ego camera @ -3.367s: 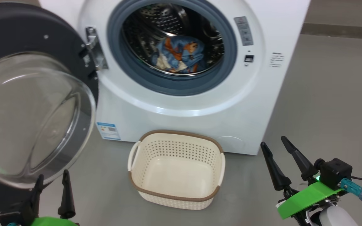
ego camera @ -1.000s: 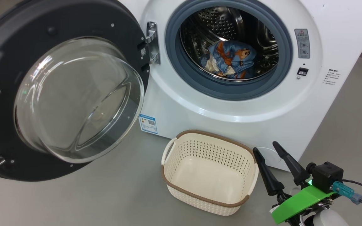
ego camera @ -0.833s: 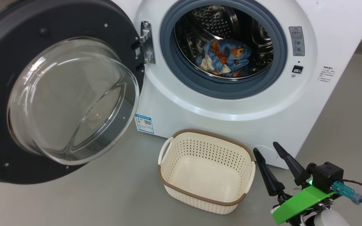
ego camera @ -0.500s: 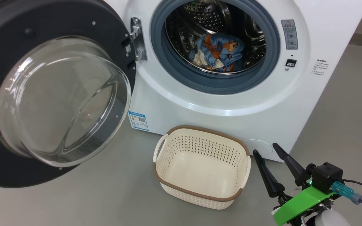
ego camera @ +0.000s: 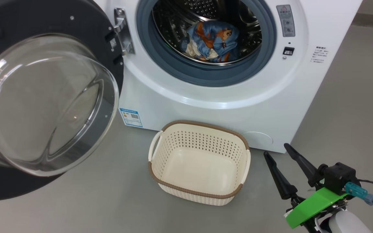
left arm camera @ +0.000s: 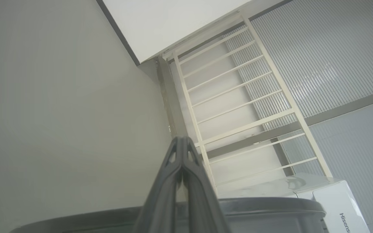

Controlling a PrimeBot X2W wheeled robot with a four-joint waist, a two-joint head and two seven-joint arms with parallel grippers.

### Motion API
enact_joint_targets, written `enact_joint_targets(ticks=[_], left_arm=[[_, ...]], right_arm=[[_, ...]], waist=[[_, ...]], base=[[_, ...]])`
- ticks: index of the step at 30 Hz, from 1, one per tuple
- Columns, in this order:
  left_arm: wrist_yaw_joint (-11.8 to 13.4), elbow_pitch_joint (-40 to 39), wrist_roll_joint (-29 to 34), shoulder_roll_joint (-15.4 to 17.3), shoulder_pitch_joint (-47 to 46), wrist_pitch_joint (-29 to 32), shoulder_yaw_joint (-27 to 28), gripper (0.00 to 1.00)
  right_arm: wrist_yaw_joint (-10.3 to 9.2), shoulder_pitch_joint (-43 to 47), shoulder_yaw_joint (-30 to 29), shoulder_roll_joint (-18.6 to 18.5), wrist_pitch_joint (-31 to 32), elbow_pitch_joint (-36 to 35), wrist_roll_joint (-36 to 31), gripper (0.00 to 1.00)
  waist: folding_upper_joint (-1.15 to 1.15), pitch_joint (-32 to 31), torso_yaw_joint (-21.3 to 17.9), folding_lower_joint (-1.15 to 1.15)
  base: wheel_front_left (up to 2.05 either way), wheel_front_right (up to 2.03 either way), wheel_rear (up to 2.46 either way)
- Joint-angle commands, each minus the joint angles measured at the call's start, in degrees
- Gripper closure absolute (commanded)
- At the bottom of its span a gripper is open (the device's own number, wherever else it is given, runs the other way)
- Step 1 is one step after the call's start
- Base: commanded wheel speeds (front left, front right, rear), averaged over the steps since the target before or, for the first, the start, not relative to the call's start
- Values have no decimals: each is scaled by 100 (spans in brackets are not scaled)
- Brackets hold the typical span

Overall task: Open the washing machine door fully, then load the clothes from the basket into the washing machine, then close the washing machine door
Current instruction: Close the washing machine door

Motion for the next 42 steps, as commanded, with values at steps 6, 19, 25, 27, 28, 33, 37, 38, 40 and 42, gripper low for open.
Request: enact_joint_targets(ticks=[6,19,25,27,28,33,37,38,40,42], left_arm=[[-147,477,-97,580,-284,81,156,100],[-280,1246,-215,735,-476,476,36,100],[-292,1306,-253,716,-467,914,-130,100],[-293,1229,-267,697,-412,1102,-209,100],[-294,1192,-280,690,-377,1198,-242,100],[-294,1029,-377,666,-250,1582,-345,100],[-295,897,-435,625,-150,2014,-489,100],[-295,848,-457,610,-114,2147,-527,100],[-295,735,-507,588,-32,2369,-585,100],[-295,623,-566,555,53,2574,-631,100]], right_arm=[[9,-278,185,-119,-27,-124,11,0],[9,-335,186,-113,-27,-61,-11,0],[9,-306,177,-86,-27,-14,3,0],[9,-287,178,-56,-27,-4,19,0],[9,-281,180,-40,-27,-5,26,0],[9,-237,177,57,-27,13,48,0],[9,-201,154,128,-27,41,52,0],[9,-190,149,145,-27,46,53,0],[9,-170,140,174,-27,53,57,0],[9,-150,137,199,-27,63,65,0]], waist=[[0,182,-172,0],[0,261,-257,0],[0,199,-220,0],[0,153,-198,0],[0,138,-189,0],[0,66,-123,0],[0,5,-70,0],[0,-15,-57,0],[0,-46,-33,0],[0,-86,-10,0]], base=[[0,0,0],[0,0,0],[0,0,0],[0,0,0],[0,0,0],[0,0,0],[0,0,0],[0,0,0],[0,0,0],[0,0,0]])
